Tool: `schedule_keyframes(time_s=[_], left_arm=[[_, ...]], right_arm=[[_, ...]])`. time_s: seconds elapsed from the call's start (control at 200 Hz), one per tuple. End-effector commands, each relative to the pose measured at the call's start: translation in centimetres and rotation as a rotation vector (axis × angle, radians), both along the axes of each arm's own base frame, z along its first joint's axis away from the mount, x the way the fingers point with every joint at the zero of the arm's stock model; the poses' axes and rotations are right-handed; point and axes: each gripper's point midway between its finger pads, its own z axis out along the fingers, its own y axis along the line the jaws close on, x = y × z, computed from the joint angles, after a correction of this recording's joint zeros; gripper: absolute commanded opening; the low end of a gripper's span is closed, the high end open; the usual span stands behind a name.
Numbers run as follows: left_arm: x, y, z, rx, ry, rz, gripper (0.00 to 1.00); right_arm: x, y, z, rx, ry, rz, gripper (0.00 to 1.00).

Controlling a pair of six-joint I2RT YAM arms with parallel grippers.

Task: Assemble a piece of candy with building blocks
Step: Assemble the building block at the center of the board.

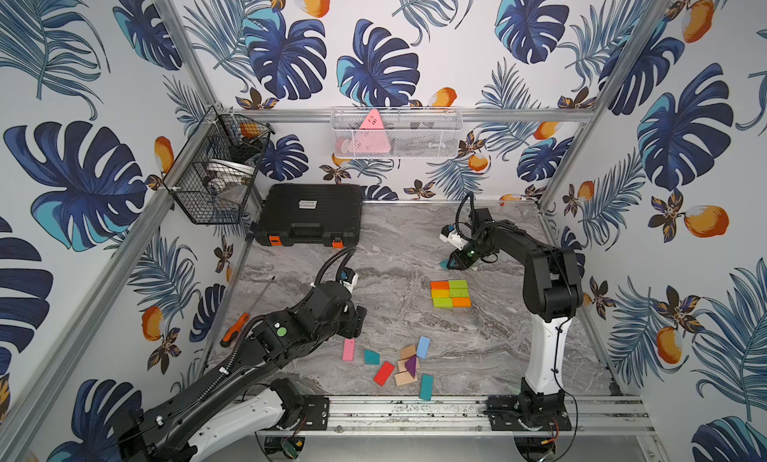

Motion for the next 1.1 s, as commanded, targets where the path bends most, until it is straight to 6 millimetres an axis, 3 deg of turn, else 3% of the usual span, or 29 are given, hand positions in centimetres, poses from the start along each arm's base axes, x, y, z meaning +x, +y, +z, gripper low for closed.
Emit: schedule_keyframes(time_s=[0.0,0.485,1.091], left_arm=[[0.0,-0.2,0.1,0.002,-0.004,-0.015,0.72],[-0.1,-0.2,0.1,0.002,-0.001,-0.022,0.72],[0.0,-0.4,-0.1,0.009,0.009,-0.027,0.72]], right_arm=[[-0.9,0.8,0.4,0.056,0.071,-0.024,0.27],[-1.7,1.2,1.6,0.439,0.39,-0.196,0.25],[-2.6,0.9,-0.8,0.419,0.478,-0.193,0.27]])
